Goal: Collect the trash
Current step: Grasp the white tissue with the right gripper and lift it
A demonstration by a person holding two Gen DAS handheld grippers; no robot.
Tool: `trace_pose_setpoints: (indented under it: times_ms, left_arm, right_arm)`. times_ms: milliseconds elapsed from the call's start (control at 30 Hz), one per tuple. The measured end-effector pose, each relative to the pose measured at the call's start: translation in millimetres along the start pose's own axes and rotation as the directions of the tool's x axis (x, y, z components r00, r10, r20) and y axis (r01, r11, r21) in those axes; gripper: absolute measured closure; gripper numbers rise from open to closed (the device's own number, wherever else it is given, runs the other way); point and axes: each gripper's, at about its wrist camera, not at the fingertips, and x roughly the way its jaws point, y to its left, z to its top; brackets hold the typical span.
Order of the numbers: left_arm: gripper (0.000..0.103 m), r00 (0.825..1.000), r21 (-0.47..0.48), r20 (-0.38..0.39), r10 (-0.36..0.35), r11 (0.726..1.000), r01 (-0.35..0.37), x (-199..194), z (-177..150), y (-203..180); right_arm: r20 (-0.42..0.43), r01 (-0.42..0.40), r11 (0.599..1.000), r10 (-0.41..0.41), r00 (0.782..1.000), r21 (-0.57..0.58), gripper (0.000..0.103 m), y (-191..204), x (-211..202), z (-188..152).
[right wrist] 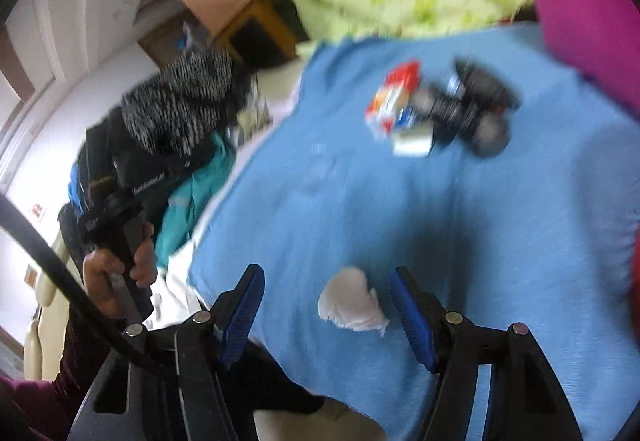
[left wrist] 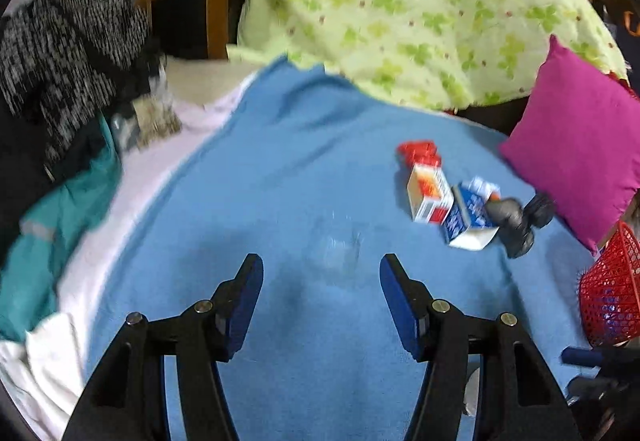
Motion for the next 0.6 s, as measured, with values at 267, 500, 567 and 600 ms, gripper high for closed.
trace_pose_setpoints:
  times_ms: [267, 500, 567, 600]
  left_arm:
    - [0.041, 0.995, -0.037, -0.057, -0.079, 0.996, 0.077, 59, -10, -14]
    - [0.036, 0.993, -0.048, -0.090, -0.082, 0.996, 0.078, 93, -1, -22]
    - [0.034, 0.993, -0.047, -0.104, -0.055, 0.998, 0.051, 103, 1, -22]
    - [0.033, 0.994, -0.047, -0.106, -0.039, 0.998, 0.034, 106, 2, -22]
  right_arm:
    - [-0.122, -0.028, 0.999, 0.031, 0.992, 0.024, 0.033, -6, 60, -7]
    - [-0.169, 0.041, 0.999, -0.046, 0.985, -0.035, 0.064, 1, 88, -12]
    - [-0.173, 0.055, 0.998, -0.060, 0.983, -0.036, 0.065, -2, 89, -13]
    - [-0.175, 0.059, 0.998, -0.065, 0.982, -0.037, 0.065, -2, 90, -14]
